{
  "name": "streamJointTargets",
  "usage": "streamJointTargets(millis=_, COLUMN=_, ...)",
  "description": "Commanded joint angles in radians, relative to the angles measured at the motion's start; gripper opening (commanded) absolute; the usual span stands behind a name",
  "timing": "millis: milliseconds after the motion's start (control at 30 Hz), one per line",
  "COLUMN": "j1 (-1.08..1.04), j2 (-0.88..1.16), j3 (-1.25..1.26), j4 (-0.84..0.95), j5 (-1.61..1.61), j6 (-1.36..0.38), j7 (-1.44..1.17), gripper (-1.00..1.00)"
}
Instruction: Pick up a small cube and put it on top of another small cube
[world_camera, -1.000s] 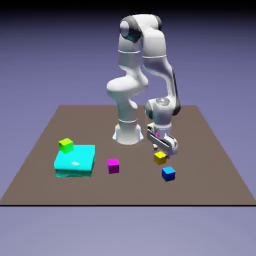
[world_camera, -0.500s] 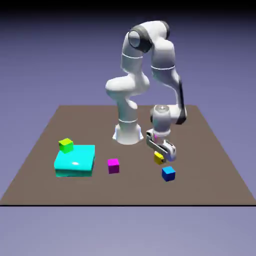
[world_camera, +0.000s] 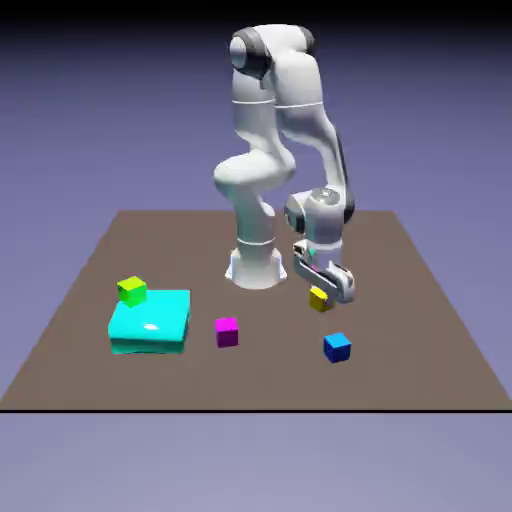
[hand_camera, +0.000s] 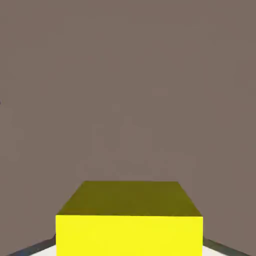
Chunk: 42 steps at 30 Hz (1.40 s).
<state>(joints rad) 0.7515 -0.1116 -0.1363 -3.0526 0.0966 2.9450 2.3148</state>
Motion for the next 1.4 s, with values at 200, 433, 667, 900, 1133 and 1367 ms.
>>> streamJointTargets(millis=200, j1=-0.174, j2=-0.036, j3=0.026, j4=0.014, j5=-0.021, j6=-0.057, j7=-0.162, gripper=-1.00)
streamJointTargets(millis=433, j1=-0.428, j2=-0.072, j3=0.080, j4=0.039, j5=-0.019, j6=-0.125, j7=-0.412, gripper=-1.00)
streamJointTargets(millis=667, j1=-0.681, j2=-0.108, j3=0.133, j4=0.063, j5=-0.017, j6=-0.193, j7=-0.662, gripper=-1.00)
streamJointTargets(millis=900, j1=-0.935, j2=-0.144, j3=0.187, j4=0.088, j5=-0.016, j6=-0.261, j7=-0.912, gripper=-1.00)
streamJointTargets(millis=1133, j1=-1.053, j2=-0.088, j3=0.212, j4=0.102, j5=-0.015, j6=-0.223, j7=-1.031, gripper=-1.00)
streamJointTargets(millis=1367, j1=-1.050, j2=0.140, j3=0.210, j4=0.110, j5=-0.015, j6=-0.002, j7=-1.032, gripper=-1.00)
